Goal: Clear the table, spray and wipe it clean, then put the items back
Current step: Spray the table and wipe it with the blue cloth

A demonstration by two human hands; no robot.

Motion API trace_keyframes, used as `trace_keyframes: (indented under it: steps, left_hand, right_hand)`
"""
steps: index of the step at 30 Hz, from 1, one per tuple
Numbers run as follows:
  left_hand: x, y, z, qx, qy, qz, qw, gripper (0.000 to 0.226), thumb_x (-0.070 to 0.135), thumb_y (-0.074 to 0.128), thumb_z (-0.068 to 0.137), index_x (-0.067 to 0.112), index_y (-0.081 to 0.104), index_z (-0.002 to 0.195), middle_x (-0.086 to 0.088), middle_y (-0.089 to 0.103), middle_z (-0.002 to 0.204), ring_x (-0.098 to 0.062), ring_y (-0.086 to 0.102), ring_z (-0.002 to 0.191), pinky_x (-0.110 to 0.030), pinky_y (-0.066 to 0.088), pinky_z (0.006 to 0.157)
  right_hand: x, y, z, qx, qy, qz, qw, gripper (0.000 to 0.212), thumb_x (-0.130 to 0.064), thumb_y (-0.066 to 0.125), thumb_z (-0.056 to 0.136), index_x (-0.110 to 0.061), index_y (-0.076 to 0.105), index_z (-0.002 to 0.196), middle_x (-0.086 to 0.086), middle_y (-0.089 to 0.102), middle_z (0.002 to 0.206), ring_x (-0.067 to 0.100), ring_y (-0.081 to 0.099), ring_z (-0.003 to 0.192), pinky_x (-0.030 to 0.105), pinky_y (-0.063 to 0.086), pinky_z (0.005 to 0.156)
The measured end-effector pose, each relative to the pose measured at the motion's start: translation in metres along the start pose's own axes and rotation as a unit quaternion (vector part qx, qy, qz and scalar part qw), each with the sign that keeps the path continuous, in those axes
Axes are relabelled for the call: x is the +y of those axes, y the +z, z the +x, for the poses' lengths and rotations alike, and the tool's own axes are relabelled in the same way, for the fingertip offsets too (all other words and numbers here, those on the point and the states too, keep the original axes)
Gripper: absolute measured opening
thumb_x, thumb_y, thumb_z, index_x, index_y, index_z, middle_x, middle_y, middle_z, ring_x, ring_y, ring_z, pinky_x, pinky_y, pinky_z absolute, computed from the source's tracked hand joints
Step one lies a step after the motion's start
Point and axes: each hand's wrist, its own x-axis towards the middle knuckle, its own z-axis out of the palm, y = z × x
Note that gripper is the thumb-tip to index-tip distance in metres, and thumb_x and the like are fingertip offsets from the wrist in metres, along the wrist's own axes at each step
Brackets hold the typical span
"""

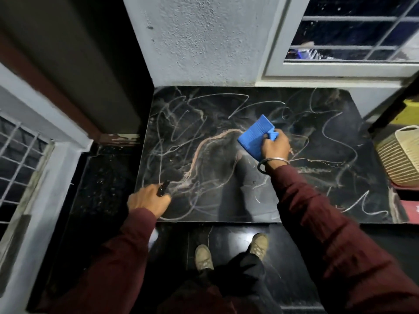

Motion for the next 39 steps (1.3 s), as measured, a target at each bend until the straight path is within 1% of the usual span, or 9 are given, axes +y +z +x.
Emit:
trace_keyframes:
  steps: [4,10,17,20,22,27,30,35,39]
  left_hand:
    - [-0.023,-0.004,-0.005,0.011,-0.051,-0.019,0.998,0.043,0.045,0.051,0.089,0.014,0.070,0.112,-0.019,0.067,0.117,-0.041,0.061,0.109,-0.039,0.044,0.093]
    - [0.006,-0.026,0.011,0.049,0.003,-0.077,0.996,0.030,0.037,0.056,0.089,0.017,0.069,0.107,-0.017,0.069,0.116,-0.037,0.060,0.112,-0.038,0.040,0.094]
    - [0.057,-0.046,0.048,0.115,0.013,-0.160,0.980,0.024,0.035,0.056,0.088,0.016,0.068,0.095,-0.019,0.071,0.099,-0.039,0.061,0.103,-0.039,0.040,0.091]
    - [0.076,-0.047,0.061,0.134,0.021,-0.175,0.975,0.037,0.043,0.047,0.081,0.014,0.068,0.092,-0.018,0.071,0.092,-0.041,0.062,0.096,-0.040,0.043,0.087]
    - [0.089,-0.047,0.071,0.159,0.021,-0.193,0.968,0.041,0.043,0.044,0.075,0.012,0.068,0.087,-0.018,0.071,0.082,-0.041,0.063,0.086,-0.041,0.048,0.079]
    - [0.117,-0.047,0.109,0.177,0.024,-0.245,0.953,0.024,0.037,0.053,0.082,0.016,0.060,0.072,0.006,0.056,0.057,-0.032,0.059,0.067,-0.040,0.049,0.074]
    - [0.125,-0.048,0.123,0.219,0.025,-0.273,0.936,0.024,0.039,0.056,0.084,0.020,0.058,0.069,0.006,0.054,0.054,-0.029,0.060,0.064,-0.039,0.050,0.069]
    - [0.144,-0.050,0.167,0.221,0.014,-0.326,0.919,0.013,0.037,0.059,0.083,0.027,0.064,0.075,0.006,0.061,0.061,-0.024,0.064,0.071,-0.032,0.050,0.071]
    - [0.144,-0.055,0.191,0.243,0.034,-0.356,0.902,0.017,0.036,0.058,0.081,0.024,0.069,0.082,0.005,0.066,0.067,-0.018,0.066,0.071,-0.032,0.053,0.071]
  right_hand:
    - [-0.004,0.007,-0.007,-0.018,0.007,-0.004,1.000,0.022,-0.008,0.050,0.089,-0.001,0.061,0.107,0.018,0.066,0.107,0.031,0.059,0.101,0.026,0.036,0.073]
    - [0.002,0.032,-0.008,-0.089,-0.052,-0.073,0.992,0.019,0.000,0.047,0.084,0.000,0.057,0.101,0.018,0.061,0.091,0.038,0.059,0.095,0.030,0.035,0.070]
    - [-0.009,0.055,0.019,-0.133,-0.223,-0.213,0.942,0.033,0.000,0.054,0.081,-0.004,0.053,0.114,0.026,0.063,0.104,0.045,0.059,0.092,0.038,0.039,0.067]
    - [0.006,0.075,0.036,-0.251,-0.294,-0.276,0.880,0.044,-0.037,0.066,0.083,-0.008,0.057,0.115,0.017,0.065,0.108,0.037,0.061,0.096,0.037,0.047,0.078]
    - [0.025,0.093,0.047,-0.300,-0.320,-0.345,0.830,0.067,-0.067,0.046,0.080,-0.012,0.059,0.116,0.011,0.065,0.116,0.031,0.061,0.105,0.038,0.048,0.087]
    - [0.060,0.134,0.072,-0.301,-0.336,-0.426,0.784,0.083,-0.068,0.021,0.080,-0.021,0.031,0.147,0.007,0.029,0.155,0.033,0.025,0.142,0.052,0.023,0.112]
    - [0.075,0.151,0.065,-0.286,-0.310,-0.452,0.786,0.080,-0.068,0.021,0.085,-0.022,0.022,0.151,0.009,0.016,0.159,0.038,0.008,0.146,0.058,0.009,0.114]
    - [0.082,0.179,0.082,-0.251,-0.324,-0.431,0.804,0.078,-0.065,0.026,0.088,-0.019,0.020,0.151,0.012,0.014,0.159,0.037,0.005,0.146,0.058,0.013,0.115]
    - [0.049,0.223,0.124,-0.229,-0.286,-0.432,0.824,0.080,-0.066,0.015,0.087,-0.022,0.008,0.153,0.009,0.002,0.161,0.035,-0.003,0.147,0.056,0.004,0.117]
